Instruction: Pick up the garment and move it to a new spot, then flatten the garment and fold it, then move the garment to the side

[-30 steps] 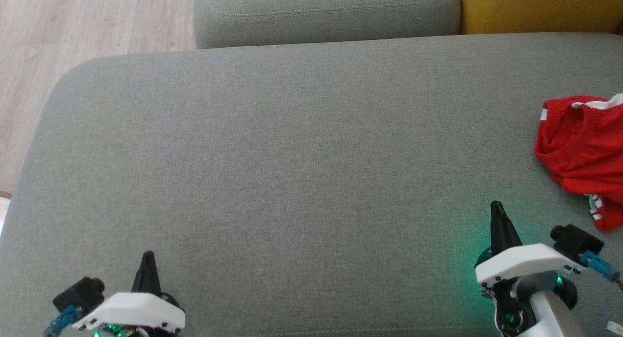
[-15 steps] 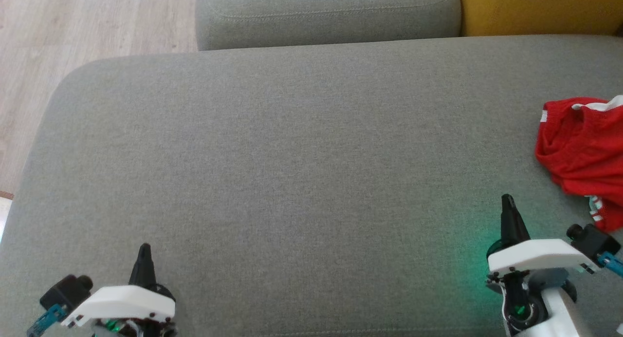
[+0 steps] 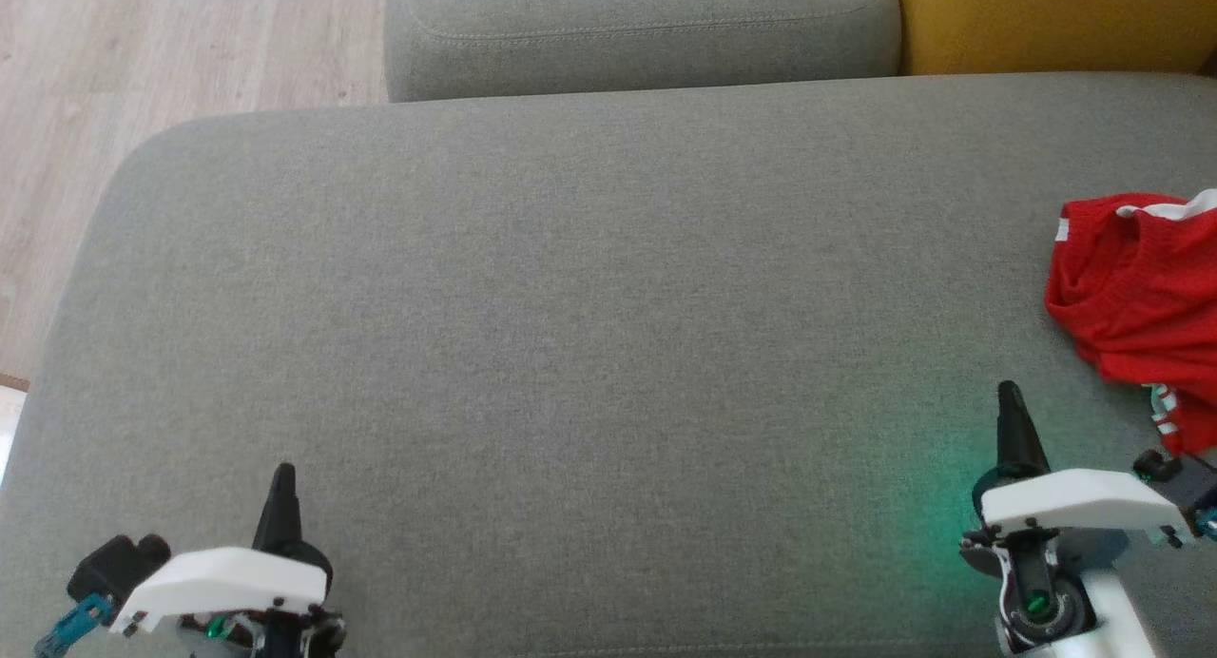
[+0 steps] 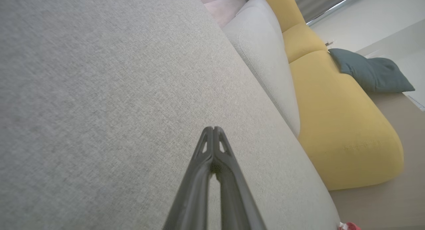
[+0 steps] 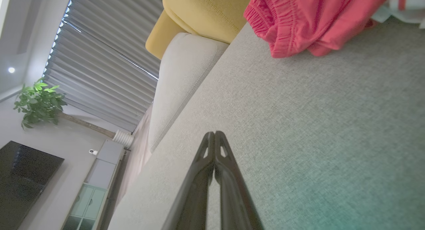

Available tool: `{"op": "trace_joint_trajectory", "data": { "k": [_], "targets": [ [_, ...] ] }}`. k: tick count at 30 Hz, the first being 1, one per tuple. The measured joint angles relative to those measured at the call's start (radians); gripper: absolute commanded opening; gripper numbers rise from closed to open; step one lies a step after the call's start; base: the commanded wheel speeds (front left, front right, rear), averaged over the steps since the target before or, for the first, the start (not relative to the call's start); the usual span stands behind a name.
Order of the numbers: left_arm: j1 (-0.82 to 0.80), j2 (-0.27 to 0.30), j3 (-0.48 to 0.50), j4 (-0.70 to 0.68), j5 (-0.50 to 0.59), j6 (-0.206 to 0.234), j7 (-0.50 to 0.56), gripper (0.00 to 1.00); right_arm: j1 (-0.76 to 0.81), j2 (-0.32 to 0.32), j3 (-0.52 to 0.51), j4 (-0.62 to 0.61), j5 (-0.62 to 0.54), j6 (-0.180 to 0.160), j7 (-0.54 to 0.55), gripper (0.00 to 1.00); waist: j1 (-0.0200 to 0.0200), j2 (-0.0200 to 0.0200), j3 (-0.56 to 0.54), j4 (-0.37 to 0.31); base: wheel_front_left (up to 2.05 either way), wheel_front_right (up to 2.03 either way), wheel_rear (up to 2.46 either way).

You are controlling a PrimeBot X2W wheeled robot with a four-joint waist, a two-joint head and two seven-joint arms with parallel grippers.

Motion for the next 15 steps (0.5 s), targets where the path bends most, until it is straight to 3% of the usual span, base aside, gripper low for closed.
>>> {"op": "trace_joint_trajectory", "data": {
  "k": [15],
  "targets": [
    [-0.01, 0.001, 0.021, -0.018, -0.172, -0.025, 0.043, 0.0, 0.017, 0.001, -0.023, -0.057, 0.17, 0.0, 0.045, 0.0, 0.0, 0.0, -0.006, 0.003, 0.0, 0.0, 0.0]
  ]
}}
